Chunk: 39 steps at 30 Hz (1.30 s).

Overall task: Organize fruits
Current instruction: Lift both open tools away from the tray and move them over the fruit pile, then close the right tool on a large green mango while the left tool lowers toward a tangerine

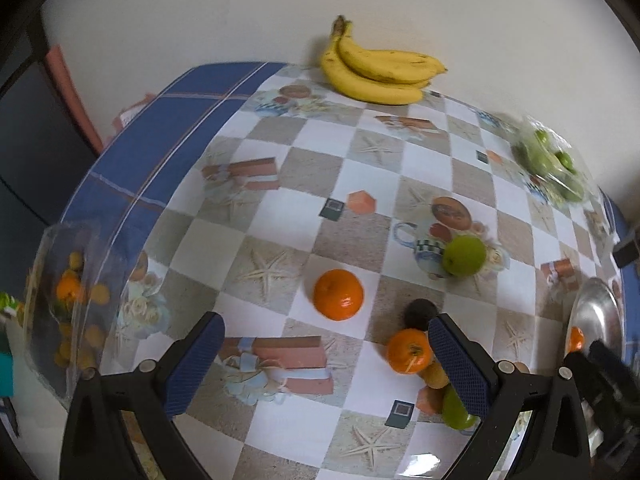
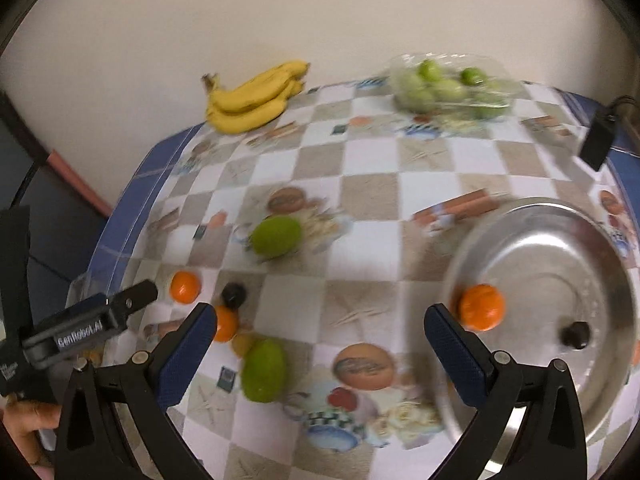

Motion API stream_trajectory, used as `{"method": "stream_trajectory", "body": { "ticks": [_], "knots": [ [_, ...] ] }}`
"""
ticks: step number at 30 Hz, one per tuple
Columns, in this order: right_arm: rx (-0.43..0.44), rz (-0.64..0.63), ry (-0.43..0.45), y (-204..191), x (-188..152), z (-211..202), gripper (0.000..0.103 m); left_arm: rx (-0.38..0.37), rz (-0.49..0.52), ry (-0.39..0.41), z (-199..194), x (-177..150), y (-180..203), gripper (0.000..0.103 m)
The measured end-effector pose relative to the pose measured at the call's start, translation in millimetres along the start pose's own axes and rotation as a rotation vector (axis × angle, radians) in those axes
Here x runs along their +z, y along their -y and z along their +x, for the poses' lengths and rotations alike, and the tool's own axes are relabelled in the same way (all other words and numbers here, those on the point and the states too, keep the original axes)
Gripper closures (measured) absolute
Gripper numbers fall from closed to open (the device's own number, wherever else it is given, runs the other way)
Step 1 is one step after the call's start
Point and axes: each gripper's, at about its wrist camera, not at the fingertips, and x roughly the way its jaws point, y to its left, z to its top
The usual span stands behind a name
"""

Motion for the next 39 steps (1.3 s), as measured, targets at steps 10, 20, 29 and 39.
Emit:
{"method": "stream_trajectory", "body": {
  "ticks": [10,20,29,39],
  "knots": [
    [0.045,-0.026,-0.144,-24.1,-18.8,35.1,0.015,-0.052,-0.028,-0.081,21.4,-5.0,0.0,0.001],
    [0.063,-0.025,-0.232,-31.6,-29.8,56.0,0.034,-0.116,0.028,-0.150,41.8,-11.2,25.2,0.008],
    [0.053,-0.037,-0.293,-38.4,-36.5,75.1,0.049,-0.132,0.053,-0.196,57.0,-15.1,36.4,0.013],
    [0.046,-0.047,-0.313,-43.6,-39.6,82.3,0.064,-0.140,0.060,-0.227,69.4,-13.9,43.8,0.018]
  ]
}}
